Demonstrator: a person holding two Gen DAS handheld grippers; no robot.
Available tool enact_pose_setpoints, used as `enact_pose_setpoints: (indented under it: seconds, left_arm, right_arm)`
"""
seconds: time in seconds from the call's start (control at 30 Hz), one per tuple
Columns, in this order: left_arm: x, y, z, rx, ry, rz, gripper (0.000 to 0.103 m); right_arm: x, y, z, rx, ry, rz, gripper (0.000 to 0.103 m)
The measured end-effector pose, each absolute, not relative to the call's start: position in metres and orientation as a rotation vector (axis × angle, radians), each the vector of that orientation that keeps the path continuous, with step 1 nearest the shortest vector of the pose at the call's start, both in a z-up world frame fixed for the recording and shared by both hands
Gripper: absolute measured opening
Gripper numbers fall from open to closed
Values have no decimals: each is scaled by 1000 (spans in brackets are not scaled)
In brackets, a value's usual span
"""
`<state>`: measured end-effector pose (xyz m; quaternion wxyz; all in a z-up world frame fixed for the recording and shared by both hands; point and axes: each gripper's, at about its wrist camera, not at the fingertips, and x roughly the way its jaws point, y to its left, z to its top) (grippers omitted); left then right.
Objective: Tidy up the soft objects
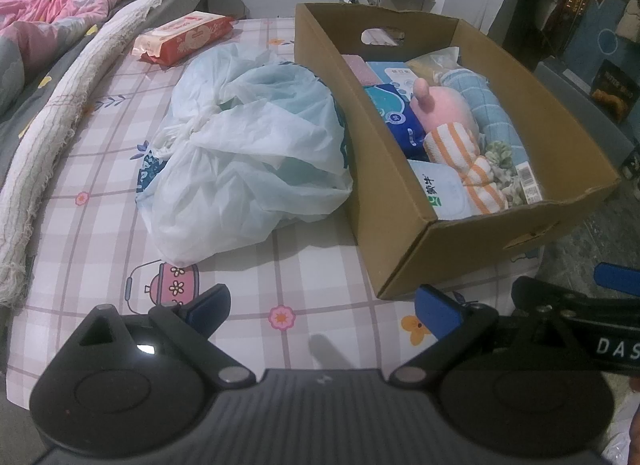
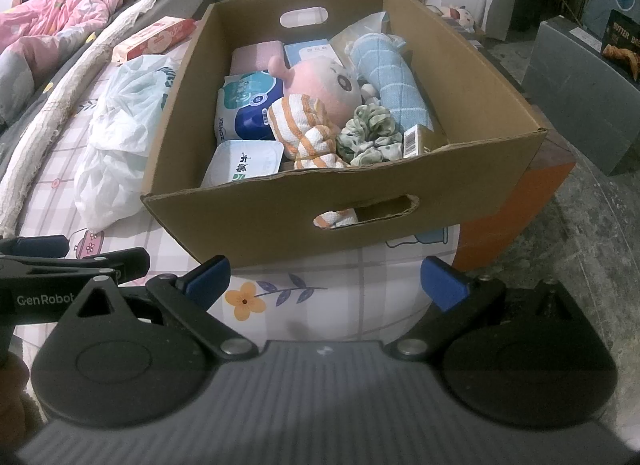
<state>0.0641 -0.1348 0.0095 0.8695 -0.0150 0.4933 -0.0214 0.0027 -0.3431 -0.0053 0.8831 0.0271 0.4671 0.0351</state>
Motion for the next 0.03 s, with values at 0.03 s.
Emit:
enact_pose_setpoints:
  seconds: [0.03]
  left_arm:
    - [64,-135,10,-31,1032,-45,99]
  right_arm:
    - [3,-343,-5,56,972,73,102]
